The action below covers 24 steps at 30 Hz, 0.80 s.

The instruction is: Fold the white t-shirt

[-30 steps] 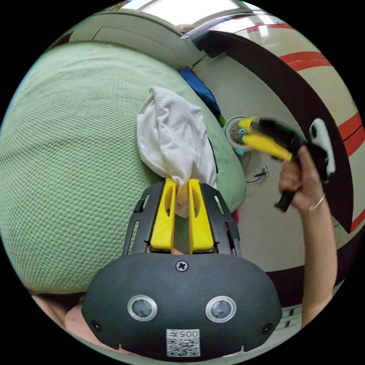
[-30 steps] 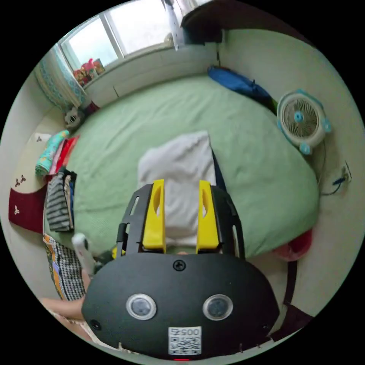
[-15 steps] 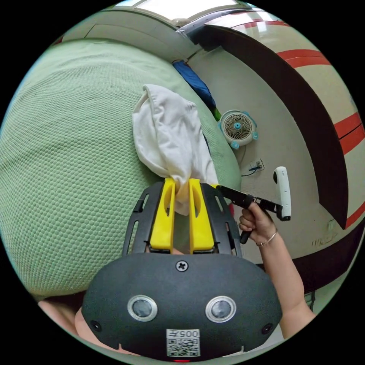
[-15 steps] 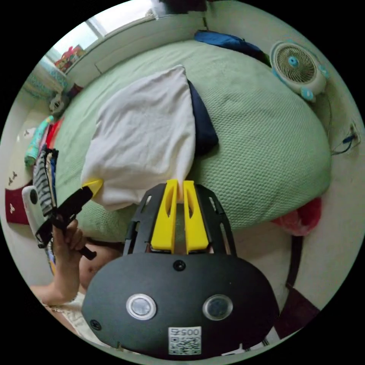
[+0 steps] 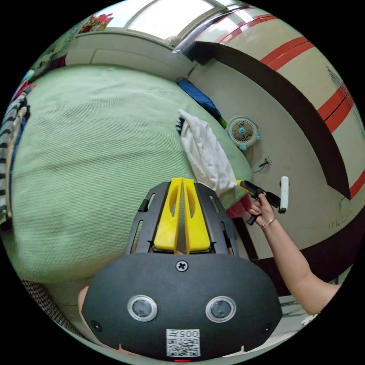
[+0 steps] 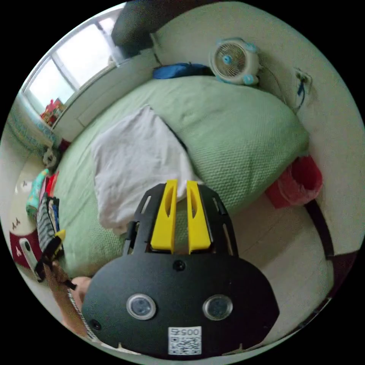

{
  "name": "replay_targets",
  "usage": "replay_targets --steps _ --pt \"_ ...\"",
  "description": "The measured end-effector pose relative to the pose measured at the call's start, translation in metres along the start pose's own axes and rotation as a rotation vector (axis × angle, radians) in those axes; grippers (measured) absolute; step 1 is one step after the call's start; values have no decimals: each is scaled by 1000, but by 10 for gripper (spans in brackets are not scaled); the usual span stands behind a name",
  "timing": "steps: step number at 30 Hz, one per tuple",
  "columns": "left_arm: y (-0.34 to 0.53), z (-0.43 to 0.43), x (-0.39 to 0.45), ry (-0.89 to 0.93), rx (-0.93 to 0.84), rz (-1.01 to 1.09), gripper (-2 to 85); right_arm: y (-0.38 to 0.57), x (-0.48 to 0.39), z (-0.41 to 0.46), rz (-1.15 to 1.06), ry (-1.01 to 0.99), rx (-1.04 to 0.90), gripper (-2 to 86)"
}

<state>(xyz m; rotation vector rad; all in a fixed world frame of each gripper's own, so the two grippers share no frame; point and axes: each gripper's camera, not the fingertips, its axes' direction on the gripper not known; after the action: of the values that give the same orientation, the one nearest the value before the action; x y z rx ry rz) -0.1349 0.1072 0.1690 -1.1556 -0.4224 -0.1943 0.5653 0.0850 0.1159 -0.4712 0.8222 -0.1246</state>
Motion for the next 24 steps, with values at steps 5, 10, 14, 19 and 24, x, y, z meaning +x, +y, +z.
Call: replay_targets --steps 5,10,14,19,24 --pt "41 -76 -32 -153 41 11 -5 36 -90 -15 -224 -43 -2 10" --pt "89 -146 -60 -274 62 -31 -6 76 -152 29 -256 73 -172 -8" --pt "133 -202 -92 -335 91 -112 -6 92 -201 13 -265 281 -165 -9" --pt "178 -255 -127 -397 129 -218 -6 143 -304 -35 -520 205 3 -10" --pt "215 -296 -138 -444 141 -269 -5 195 -410 -53 -646 -43 48 -10"
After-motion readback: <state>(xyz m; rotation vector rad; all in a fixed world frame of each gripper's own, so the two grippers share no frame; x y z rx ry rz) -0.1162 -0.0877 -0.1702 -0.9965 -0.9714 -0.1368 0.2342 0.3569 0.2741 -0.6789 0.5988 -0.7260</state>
